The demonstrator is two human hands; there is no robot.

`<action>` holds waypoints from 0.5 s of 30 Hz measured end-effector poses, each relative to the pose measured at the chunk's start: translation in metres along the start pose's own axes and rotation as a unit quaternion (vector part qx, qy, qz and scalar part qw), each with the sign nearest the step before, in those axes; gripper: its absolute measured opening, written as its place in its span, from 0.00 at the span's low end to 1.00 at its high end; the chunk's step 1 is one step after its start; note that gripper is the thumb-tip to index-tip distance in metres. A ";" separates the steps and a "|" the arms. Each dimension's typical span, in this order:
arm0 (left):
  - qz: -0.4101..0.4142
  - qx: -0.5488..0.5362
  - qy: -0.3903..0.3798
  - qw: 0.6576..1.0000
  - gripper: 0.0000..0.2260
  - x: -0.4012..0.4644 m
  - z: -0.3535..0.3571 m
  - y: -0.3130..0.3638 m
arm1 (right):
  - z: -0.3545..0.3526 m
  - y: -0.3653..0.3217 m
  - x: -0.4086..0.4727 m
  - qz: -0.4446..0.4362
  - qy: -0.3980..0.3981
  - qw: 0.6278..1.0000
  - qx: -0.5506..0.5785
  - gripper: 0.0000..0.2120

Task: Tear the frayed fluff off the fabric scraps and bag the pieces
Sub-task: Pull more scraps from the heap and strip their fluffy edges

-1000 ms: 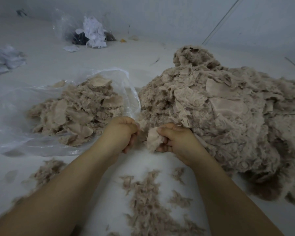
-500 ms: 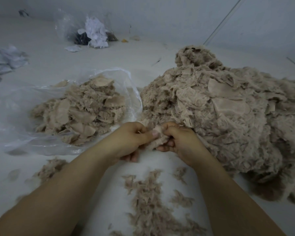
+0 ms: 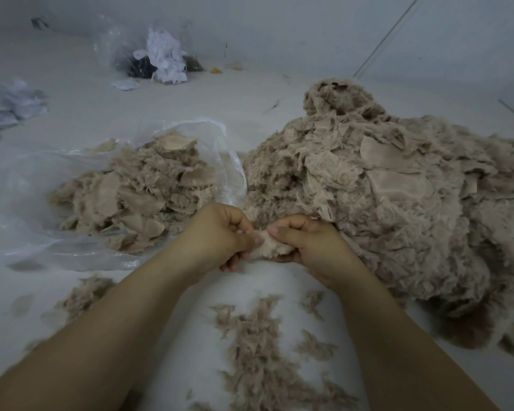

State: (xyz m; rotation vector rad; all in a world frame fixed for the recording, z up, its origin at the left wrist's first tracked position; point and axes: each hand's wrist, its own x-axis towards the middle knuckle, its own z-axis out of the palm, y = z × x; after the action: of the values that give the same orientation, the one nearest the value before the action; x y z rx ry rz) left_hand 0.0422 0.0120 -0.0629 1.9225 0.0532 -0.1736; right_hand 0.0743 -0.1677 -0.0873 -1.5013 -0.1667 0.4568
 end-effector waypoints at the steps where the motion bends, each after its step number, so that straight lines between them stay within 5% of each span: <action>1: -0.010 0.027 -0.029 0.999 0.06 -0.001 -0.003 0.000 | 0.001 0.000 0.000 0.002 0.002 1.000 0.008 0.10; 5: -0.061 0.171 -0.279 0.943 0.04 -0.010 -0.019 0.004 | 0.004 -0.002 -0.001 0.010 0.018 0.999 0.043 0.14; 7: -0.075 0.171 -0.316 0.930 0.03 -0.013 -0.020 0.005 | 0.004 -0.002 -0.002 0.008 0.019 0.999 0.044 0.13; 12: -0.114 0.042 -0.132 0.984 0.18 -0.004 -0.009 0.004 | 0.005 -0.002 -0.003 -0.002 0.023 1.000 0.018 0.09; 15: -0.095 0.013 -0.042 0.995 0.16 -0.002 0.000 0.002 | 0.004 -0.002 -0.003 -0.002 0.012 1.000 0.021 0.09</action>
State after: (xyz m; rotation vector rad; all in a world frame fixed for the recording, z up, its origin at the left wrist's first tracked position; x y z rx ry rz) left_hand 0.0401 0.0111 -0.0606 1.9330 0.1783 -0.3829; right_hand 0.0703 -0.1656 -0.0845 -1.4635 -0.1409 0.4362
